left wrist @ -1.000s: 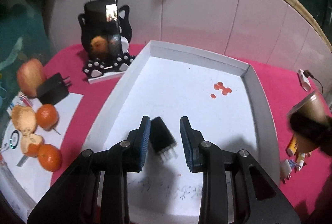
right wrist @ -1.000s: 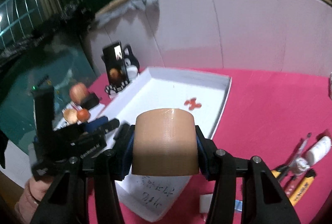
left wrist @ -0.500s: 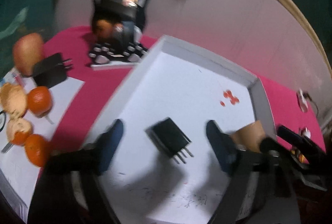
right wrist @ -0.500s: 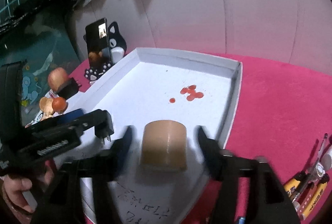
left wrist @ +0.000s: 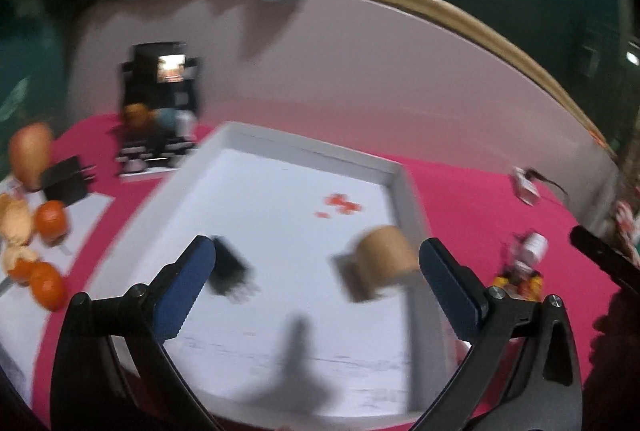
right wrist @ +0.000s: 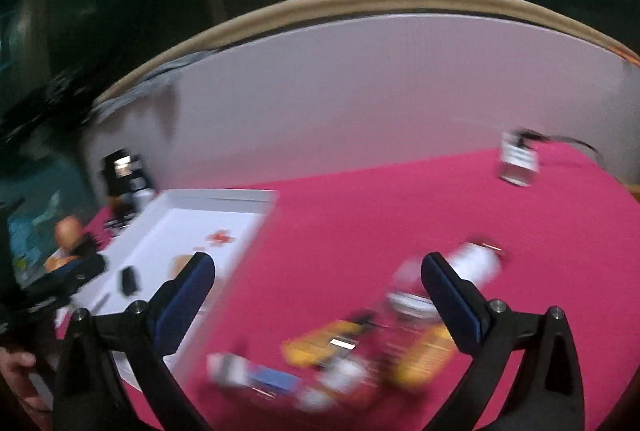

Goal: Organize rigid objects
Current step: 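Grasp the white USB charger with the left tool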

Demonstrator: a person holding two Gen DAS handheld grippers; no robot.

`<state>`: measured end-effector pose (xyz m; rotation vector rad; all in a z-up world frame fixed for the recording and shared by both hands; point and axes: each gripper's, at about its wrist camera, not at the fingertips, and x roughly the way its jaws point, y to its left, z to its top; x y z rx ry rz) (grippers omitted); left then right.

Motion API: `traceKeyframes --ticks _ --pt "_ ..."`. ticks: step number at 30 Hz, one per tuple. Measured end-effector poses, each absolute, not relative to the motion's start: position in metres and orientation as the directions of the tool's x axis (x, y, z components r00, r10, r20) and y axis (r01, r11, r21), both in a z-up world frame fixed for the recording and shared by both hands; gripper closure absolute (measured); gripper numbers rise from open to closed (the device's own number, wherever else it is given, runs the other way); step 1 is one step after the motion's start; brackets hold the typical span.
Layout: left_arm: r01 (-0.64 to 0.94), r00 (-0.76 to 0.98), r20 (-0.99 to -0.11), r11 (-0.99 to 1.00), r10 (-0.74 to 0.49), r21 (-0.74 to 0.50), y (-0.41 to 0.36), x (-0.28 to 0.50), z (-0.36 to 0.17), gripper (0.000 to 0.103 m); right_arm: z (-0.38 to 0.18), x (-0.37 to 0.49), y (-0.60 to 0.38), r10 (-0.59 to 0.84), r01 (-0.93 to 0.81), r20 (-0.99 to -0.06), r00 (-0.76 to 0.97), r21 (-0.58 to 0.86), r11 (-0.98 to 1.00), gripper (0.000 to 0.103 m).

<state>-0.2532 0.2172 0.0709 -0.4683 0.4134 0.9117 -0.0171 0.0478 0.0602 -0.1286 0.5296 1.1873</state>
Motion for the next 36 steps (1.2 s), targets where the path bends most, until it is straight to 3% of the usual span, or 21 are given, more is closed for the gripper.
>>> traceKeyframes --ticks 6,13,24,31,33,35,36 --pt "-0.684 0.646 -0.591 0.711 0.483 -0.167 0.186 -0.197 0.069 0.0 0.031 0.042 -0.001 0.74 -0.808 -0.544 0.396 0.177 0.562 0.0" --pt "-0.53 0.664 -0.66 0.844 0.352 -0.083 0.164 -0.16 0.063 0.0 -0.004 0.081 -0.017 0.704 -0.743 -0.64 0.307 0.301 0.597 0.0" --pt "-0.164 0.565 -0.807 0.982 0.169 0.091 0.15 -0.116 0.034 0.001 -0.005 0.086 -0.023 0.739 -0.738 -0.618 0.267 0.362 0.57 0.0" --pt "-0.11 0.489 -0.858 0.987 0.156 0.117 0.149 -0.099 0.018 0.003 -0.005 0.086 -0.023 0.736 -0.739 -0.621 0.269 0.358 0.571 0.0" --pt "-0.103 0.473 -0.869 0.989 0.146 0.11 0.151 -0.094 0.015 0.012 -0.005 0.086 -0.022 0.735 -0.739 -0.622 0.27 0.356 0.572 0.0" --pt "-0.095 0.452 -0.88 0.989 0.142 0.111 0.15 -0.091 0.01 0.032 -0.005 0.086 -0.022 0.736 -0.739 -0.621 0.27 0.357 0.572 0.0" --pt "-0.096 0.449 -0.884 0.991 0.13 0.097 0.151 -0.09 0.009 0.036 -0.005 0.085 -0.022 0.736 -0.739 -0.621 0.269 0.357 0.572 0.0"
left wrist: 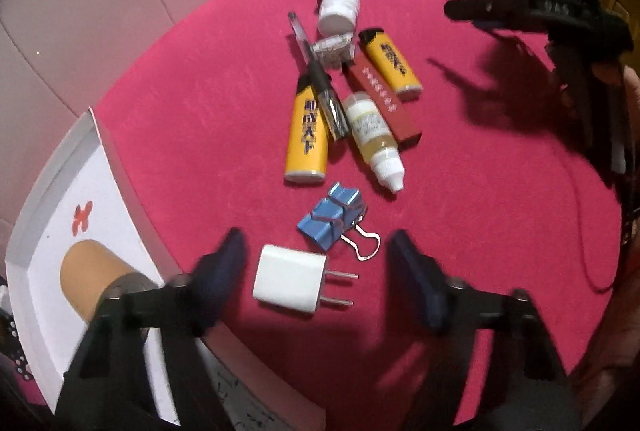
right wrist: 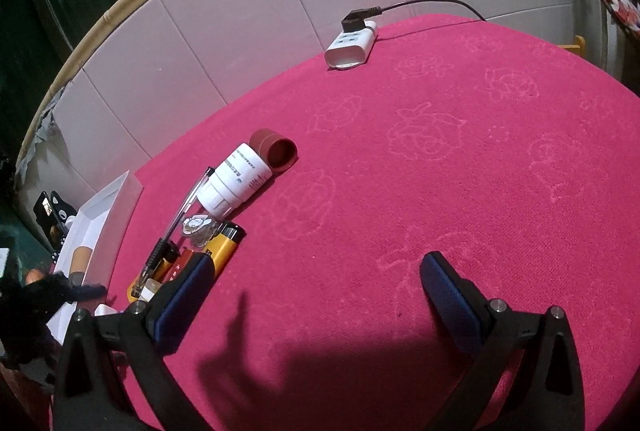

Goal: Organize rigid objects
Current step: 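Grasp the white USB charger with the left tool, then grasp the white bottle with the right tool while left holds the white charger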

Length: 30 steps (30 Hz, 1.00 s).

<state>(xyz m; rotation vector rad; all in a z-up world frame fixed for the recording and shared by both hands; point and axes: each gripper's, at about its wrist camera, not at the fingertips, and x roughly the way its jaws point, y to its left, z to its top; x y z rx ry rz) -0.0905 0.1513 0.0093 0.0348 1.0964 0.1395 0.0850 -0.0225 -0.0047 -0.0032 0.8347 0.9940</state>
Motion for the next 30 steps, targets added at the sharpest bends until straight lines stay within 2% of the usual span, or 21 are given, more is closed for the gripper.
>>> traceKeyframes --ticks 2,10,15,17,24,30 --pt "-0.106 0.45 -0.885 0.991 0.117 0.077 0.152 -0.092 0.009 0.043 -0.005 0.085 -0.023 0.737 -0.738 -0.62 0.269 0.359 0.571 0.0" --pt "-0.164 0.46 -0.875 0.983 0.151 0.083 0.147 -0.102 0.01 0.053 -0.005 0.085 -0.023 0.734 -0.74 -0.623 0.271 0.352 0.573 0.0" --pt "-0.2 0.477 -0.863 0.977 0.166 0.077 0.14 -0.109 0.009 0.053 -0.005 0.085 -0.022 0.734 -0.741 -0.623 0.271 0.352 0.573 0.0" --pt "-0.23 0.48 -0.858 0.97 0.184 0.079 0.14 -0.109 0.01 0.06 -0.005 0.084 -0.023 0.734 -0.741 -0.623 0.271 0.351 0.572 0.0" --pt "-0.3 0.537 -0.823 0.954 0.184 0.017 0.133 -0.115 0.016 0.06 -0.005 0.084 -0.023 0.732 -0.742 -0.625 0.272 0.348 0.574 0.0" --pt "-0.37 0.638 -0.743 0.927 0.204 -0.063 0.124 -0.132 0.037 0.06 -0.002 0.085 -0.018 0.742 -0.753 -0.617 0.264 0.349 0.558 0.0"
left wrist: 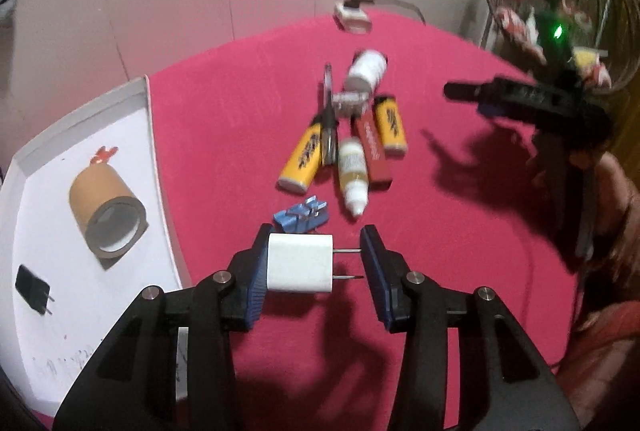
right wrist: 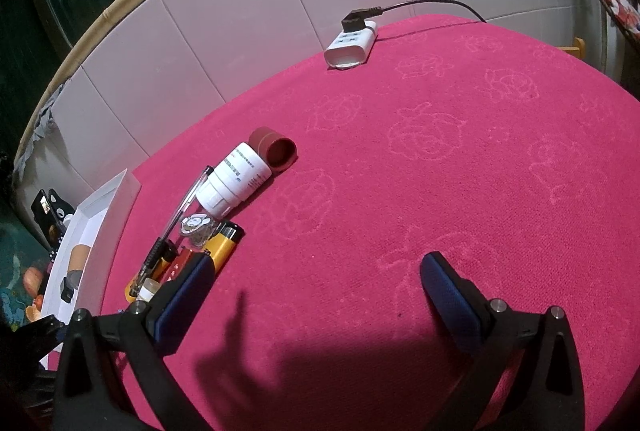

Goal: Organize rigid objects
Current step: 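Grasp the white bottle with the right tool while left holds the white charger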

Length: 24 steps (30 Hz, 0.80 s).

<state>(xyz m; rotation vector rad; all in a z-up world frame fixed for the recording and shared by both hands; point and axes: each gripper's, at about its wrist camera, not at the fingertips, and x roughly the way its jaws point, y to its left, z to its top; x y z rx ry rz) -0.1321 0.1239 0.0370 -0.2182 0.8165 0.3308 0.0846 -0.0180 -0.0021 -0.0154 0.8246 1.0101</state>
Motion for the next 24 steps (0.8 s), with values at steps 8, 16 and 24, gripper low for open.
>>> traceKeyframes --ticks 8,16,24 --pt "-0.393 0.703 -0.681 0.91 0.205 -0.132 0.121 -0.154 0.053 0.06 0.02 0.081 0.036 0.749 -0.798 -0.638 0.177 0.353 0.489 0.0" --pt "-0.441 0.722 -0.658 0.874 0.212 -0.202 0.138 -0.173 0.053 0.06 0.007 0.095 0.08 0.722 -0.673 -0.689 0.062 0.505 0.54 0.002" --pt "-0.441 0.749 -0.629 0.866 0.209 -0.237 0.142 -0.182 0.057 0.06 0.004 0.088 0.112 0.666 -0.726 -0.736 0.124 0.39 0.566 0.044"
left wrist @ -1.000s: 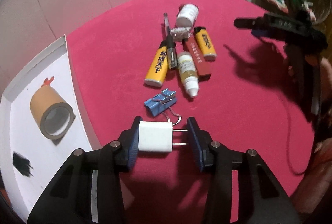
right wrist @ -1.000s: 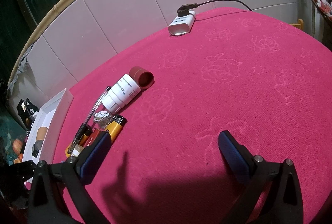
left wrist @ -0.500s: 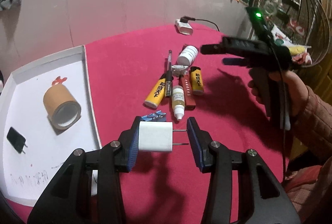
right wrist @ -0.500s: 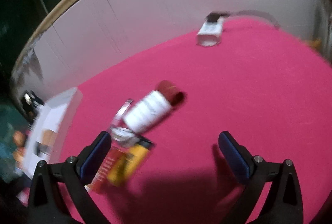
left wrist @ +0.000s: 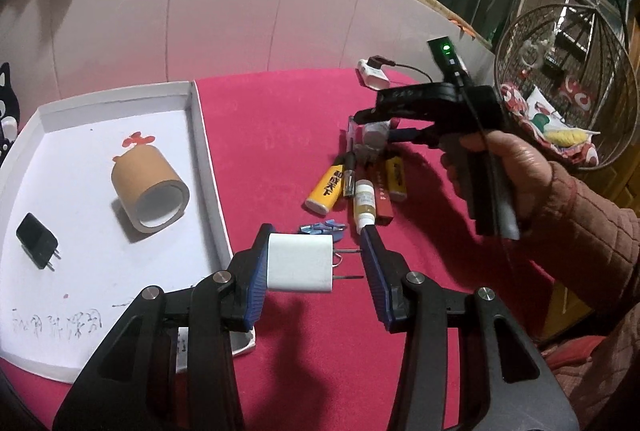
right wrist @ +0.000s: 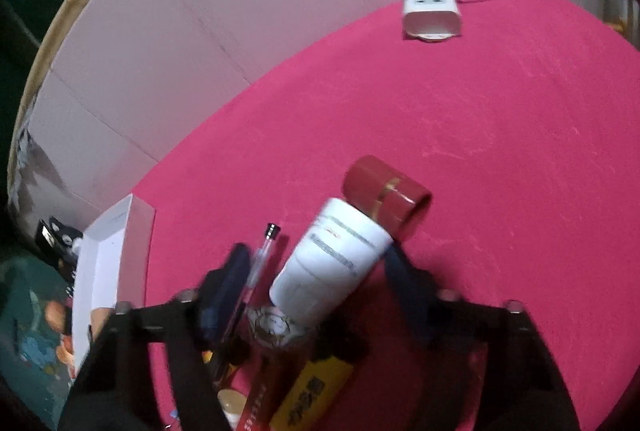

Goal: Organize rigid objects
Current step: 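Grasp the white bottle with the right tool while left holds the white charger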

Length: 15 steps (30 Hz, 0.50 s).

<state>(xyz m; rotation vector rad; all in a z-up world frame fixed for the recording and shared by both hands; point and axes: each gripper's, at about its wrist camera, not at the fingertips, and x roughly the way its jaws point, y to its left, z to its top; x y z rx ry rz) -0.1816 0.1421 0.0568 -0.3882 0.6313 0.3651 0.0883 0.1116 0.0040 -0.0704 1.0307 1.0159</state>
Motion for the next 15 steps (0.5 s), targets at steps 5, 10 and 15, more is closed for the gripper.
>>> traceKeyframes --ticks 5,10,15 --pt "-0.446 0.752 -0.622 0.862 0.217 -0.239 0.143 -0.182 0.059 0.06 0.005 0.077 0.128 0.642 -0.785 -0.75 0.159 0.299 0.543 0.054" --pt "-0.453 0.755 -0.614 0.861 0.232 -0.232 0.141 -0.184 0.064 0.06 0.005 0.073 0.121 0.668 -0.811 -0.736 0.113 0.32 0.49 0.067" --pt "-0.469 0.755 -0.603 0.855 0.258 -0.222 0.14 -0.185 0.07 0.06 0.029 0.058 0.089 0.746 -0.831 -0.655 0.12 0.346 0.436 0.067"
